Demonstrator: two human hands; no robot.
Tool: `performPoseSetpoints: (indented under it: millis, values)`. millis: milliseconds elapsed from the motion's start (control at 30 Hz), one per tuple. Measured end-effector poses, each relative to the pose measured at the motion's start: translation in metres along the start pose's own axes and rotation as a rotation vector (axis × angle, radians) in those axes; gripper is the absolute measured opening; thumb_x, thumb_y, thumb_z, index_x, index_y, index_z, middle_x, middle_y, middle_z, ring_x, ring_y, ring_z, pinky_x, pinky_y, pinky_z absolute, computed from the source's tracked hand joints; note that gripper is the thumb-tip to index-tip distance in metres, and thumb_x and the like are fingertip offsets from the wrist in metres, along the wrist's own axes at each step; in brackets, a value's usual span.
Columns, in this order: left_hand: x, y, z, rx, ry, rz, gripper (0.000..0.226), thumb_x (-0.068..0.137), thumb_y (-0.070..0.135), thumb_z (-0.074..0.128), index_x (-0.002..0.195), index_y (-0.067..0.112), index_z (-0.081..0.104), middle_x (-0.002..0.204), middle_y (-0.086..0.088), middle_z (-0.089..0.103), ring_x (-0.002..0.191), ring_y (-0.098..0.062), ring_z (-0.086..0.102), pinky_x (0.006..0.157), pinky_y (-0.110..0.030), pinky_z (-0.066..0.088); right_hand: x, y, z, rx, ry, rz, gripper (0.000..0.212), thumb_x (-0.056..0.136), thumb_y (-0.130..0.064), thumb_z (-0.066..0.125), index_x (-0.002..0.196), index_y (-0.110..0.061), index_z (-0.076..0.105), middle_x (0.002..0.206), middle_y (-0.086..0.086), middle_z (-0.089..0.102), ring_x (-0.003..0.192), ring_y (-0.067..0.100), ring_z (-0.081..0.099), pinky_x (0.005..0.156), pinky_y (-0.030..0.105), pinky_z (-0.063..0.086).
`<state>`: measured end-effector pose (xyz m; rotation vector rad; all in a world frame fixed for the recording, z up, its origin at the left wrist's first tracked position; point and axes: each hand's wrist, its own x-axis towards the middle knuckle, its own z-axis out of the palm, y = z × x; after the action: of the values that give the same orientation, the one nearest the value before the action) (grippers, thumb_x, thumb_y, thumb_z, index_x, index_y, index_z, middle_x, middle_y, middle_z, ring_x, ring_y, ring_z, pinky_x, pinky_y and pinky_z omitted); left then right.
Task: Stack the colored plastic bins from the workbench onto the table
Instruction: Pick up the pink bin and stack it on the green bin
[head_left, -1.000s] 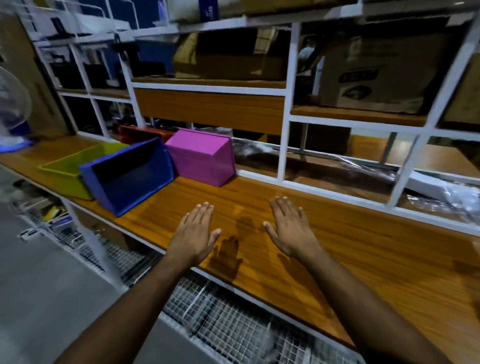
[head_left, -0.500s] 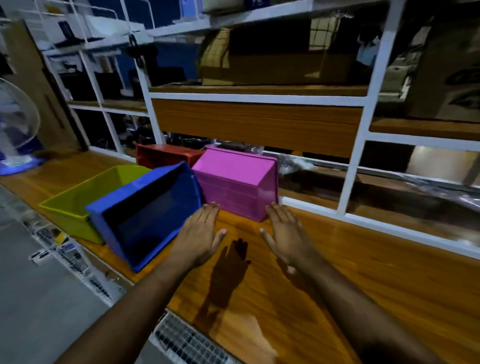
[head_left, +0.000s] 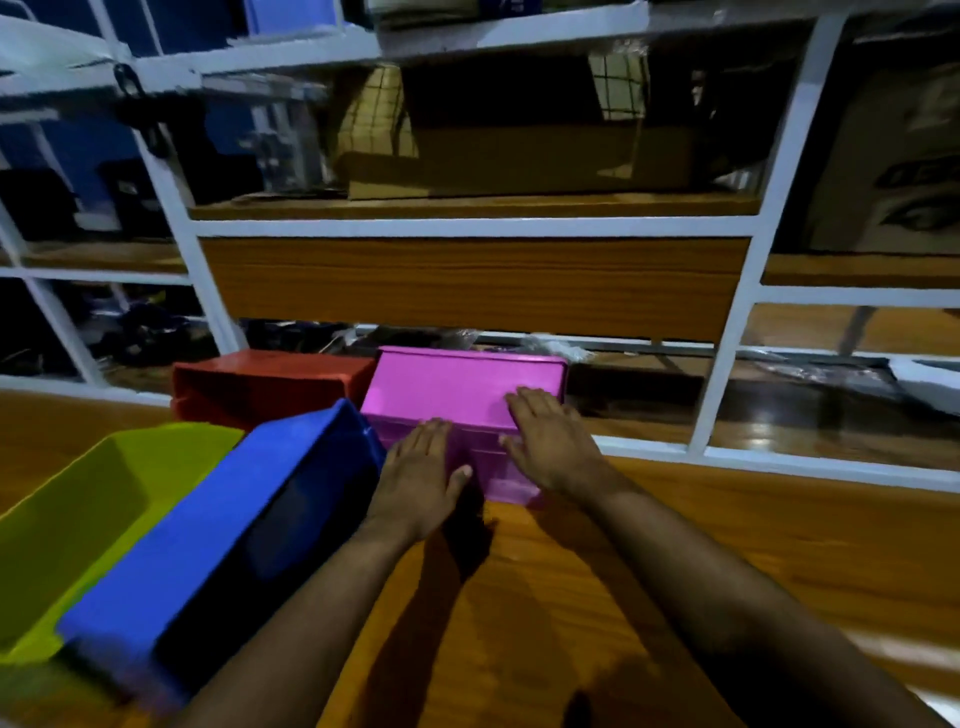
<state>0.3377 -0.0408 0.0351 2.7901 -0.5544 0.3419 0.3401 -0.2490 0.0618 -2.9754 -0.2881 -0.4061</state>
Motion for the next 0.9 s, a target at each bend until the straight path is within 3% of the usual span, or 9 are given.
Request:
performPoseSetpoints:
  millis: [100, 200, 400, 600, 700, 900]
  values:
    - [0.02, -0.019, -0.001, -0.033, 0.027, 0.056, 0.071, 0.093, 0.053, 0.035, 0.152, 0.015, 0.024, 0.159, -0.005, 0.026, 0.147, -0.021, 0.022, 0.119, -0.038, 0.017, 0.044, -0.017, -0.003, -0.033, -0.042, 0.033, 0.072, 0.093, -0.049, 0.045, 0.153, -0.015, 0.022, 0.16, 0.009, 0.022, 0.147, 0.026, 0.021, 0.115, 0.048, 0.025]
    - [0.034, -0.034, -0.001, -0.055, 0.029, 0.06, 0.072, 0.091, 0.054, 0.032, 0.151, 0.015, 0.026, 0.158, -0.006, 0.028, 0.146, -0.022, 0.024, 0.118, -0.037, 0.018, 0.079, -0.028, -0.006, -0.029, -0.025, 0.119, 0.066, 0.094, -0.044, 0.046, 0.149, -0.011, 0.028, 0.155, 0.014, 0.031, 0.141, 0.031, 0.03, 0.11, 0.05, 0.033]
    - [0.04, -0.049, 0.004, -0.096, -0.014, 0.075, 0.065, 0.096, 0.046, 0.037, 0.153, 0.018, 0.022, 0.162, -0.003, 0.02, 0.149, -0.019, 0.015, 0.12, -0.037, 0.014, 0.114, -0.034, 0.0, -0.119, -0.077, 0.179, 0.061, 0.094, -0.044, 0.044, 0.144, -0.012, 0.034, 0.151, 0.014, 0.036, 0.138, 0.032, 0.035, 0.108, 0.049, 0.036]
    - [0.036, -0.047, 0.008, -0.121, -0.031, 0.045, 0.067, 0.096, 0.05, 0.035, 0.154, 0.022, 0.017, 0.163, 0.0, 0.013, 0.15, -0.021, 0.005, 0.12, -0.043, 0.007, 0.104, -0.02, 0.003, -0.306, -0.141, 0.178, 0.055, 0.097, -0.047, 0.037, 0.145, -0.021, 0.034, 0.154, 0.013, 0.03, 0.142, 0.032, 0.026, 0.109, 0.06, 0.022]
    - [0.032, -0.043, 0.01, -0.137, -0.045, 0.015, 0.068, 0.096, 0.052, 0.033, 0.155, 0.026, 0.013, 0.164, 0.005, 0.007, 0.151, -0.022, -0.002, 0.119, -0.048, 0.006, 0.09, -0.011, 0.002, -0.357, -0.136, 0.166, 0.053, 0.097, -0.048, 0.035, 0.144, -0.024, 0.035, 0.15, 0.015, 0.032, 0.139, 0.033, 0.028, 0.106, 0.059, 0.023]
    - [0.029, -0.034, 0.007, -0.176, -0.064, 0.053, 0.068, 0.095, 0.052, 0.035, 0.154, 0.027, 0.014, 0.164, 0.006, 0.009, 0.151, -0.02, -0.002, 0.119, -0.044, 0.009, 0.077, 0.001, -0.011, -0.358, -0.062, 0.161, 0.049, 0.093, -0.051, 0.039, 0.131, -0.021, 0.046, 0.147, 0.015, 0.032, 0.137, 0.032, 0.028, 0.107, 0.055, 0.026]
